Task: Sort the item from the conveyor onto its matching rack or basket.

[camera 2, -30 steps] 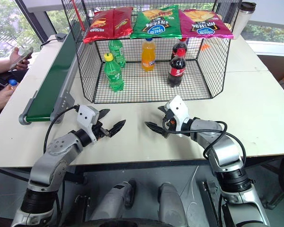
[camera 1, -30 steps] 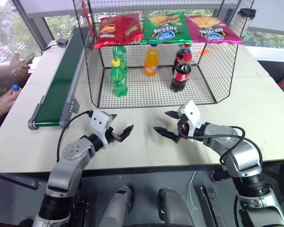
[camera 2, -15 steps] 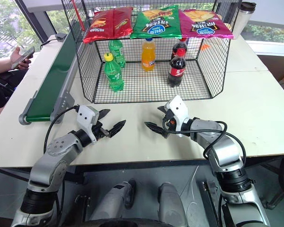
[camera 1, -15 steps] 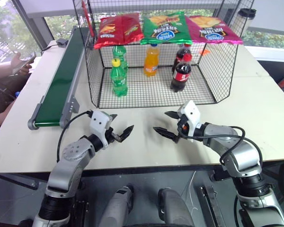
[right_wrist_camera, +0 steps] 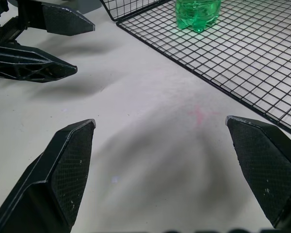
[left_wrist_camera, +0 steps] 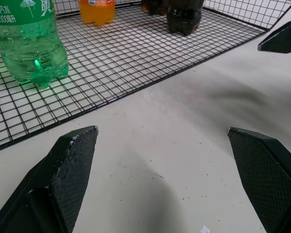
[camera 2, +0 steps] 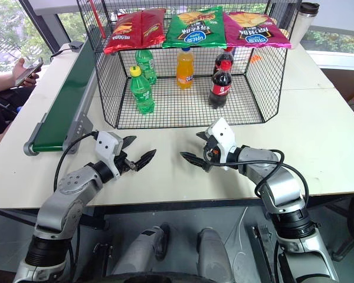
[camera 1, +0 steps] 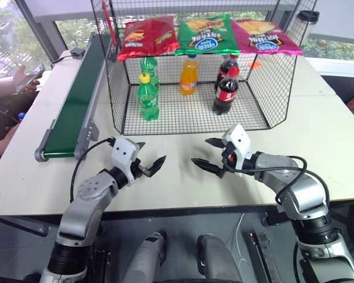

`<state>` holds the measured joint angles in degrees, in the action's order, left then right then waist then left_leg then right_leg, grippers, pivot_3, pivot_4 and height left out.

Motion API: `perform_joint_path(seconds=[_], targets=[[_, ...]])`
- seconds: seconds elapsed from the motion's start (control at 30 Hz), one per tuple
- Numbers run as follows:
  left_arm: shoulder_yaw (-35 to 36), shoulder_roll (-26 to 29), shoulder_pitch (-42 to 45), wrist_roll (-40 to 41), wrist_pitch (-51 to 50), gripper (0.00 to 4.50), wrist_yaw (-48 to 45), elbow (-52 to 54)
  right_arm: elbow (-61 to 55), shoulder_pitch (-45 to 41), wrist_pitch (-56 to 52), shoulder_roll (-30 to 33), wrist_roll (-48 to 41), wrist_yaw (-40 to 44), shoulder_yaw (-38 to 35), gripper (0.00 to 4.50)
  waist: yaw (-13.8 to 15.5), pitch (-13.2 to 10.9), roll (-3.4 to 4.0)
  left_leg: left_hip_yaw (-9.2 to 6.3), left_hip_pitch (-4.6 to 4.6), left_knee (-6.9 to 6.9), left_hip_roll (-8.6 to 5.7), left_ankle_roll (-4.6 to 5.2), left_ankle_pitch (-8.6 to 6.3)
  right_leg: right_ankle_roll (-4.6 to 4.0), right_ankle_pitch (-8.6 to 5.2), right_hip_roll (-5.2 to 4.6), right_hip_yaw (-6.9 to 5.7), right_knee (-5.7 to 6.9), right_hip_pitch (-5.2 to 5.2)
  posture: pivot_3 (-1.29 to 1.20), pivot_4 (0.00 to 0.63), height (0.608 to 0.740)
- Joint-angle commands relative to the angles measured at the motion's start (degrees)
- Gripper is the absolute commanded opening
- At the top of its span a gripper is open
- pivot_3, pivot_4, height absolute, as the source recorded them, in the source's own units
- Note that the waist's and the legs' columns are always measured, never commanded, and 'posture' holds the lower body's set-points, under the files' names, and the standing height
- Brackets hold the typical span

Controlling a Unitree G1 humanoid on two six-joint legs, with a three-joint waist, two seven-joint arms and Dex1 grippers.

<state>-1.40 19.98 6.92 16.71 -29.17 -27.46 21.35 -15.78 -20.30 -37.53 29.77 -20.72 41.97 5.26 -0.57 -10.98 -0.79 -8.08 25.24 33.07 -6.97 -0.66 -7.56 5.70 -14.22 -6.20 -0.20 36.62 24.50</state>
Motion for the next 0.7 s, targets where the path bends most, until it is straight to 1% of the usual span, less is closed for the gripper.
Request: perform_joint_path(seconds=[0.03,0.27,0.47,0.57,0.7], targets=[[0.3,0.4,0.2,0.1,1.0,4.50,0.1,1.8,-2.7,-0.8,0.2,0.2,-0.9,0.1,-0.7,4.46,0.0,0.0,0.00,0.00,0.00,0.00,0.00,0.00,0.00,0.00,0.00,0.00,0.00,0.00,0.00,0.00,0.150,0.739],[-0.1,0.2,0.2,-0.3,1.4,4.50,0.1,1.3,-2.2,-1.1,0.7,0.2,-0.7,0.0,-0.5,4.46,0.0,0.0,0.00,0.00,0.00,0.00,0.00,0.00,0.00,-0.01,0.01,0.00,0.00,0.00,0.00,0.00,0.150,0.739],[-0.8,1.3,0.2,-1.6,2.7,4.50,-0.8,1.0,-1.5,-1.8,1.2,0.9,-0.8,1.2,-0.5,4.46,0.0,0.0,0.00,0.00,0.00,0.00,0.00,0.00,0.00,-0.11,0.07,0.00,0.00,0.00,0.00,0.00,0.150,0.739],[-0.4,1.7,0.2,-1.7,3.1,4.50,-1.0,1.5,-1.6,-2.0,1.4,1.4,-0.9,2.1,-0.4,4.46,0.0,0.0,0.00,0.00,0.01,0.00,0.00,0.00,0.00,-0.10,0.07,0.00,0.00,-0.01,0.00,0.00,0.150,0.739],[2.1,3.5,1.0,-0.2,2.9,4.50,-2.1,2.9,-2.1,-3.6,1.3,2.0,-1.3,3.9,-0.5,4.46,-0.1,0.0,0.00,0.00,0.01,0.00,0.00,0.00,0.00,-0.10,0.07,0.01,-0.01,-0.01,0.00,0.00,0.150,0.739]])
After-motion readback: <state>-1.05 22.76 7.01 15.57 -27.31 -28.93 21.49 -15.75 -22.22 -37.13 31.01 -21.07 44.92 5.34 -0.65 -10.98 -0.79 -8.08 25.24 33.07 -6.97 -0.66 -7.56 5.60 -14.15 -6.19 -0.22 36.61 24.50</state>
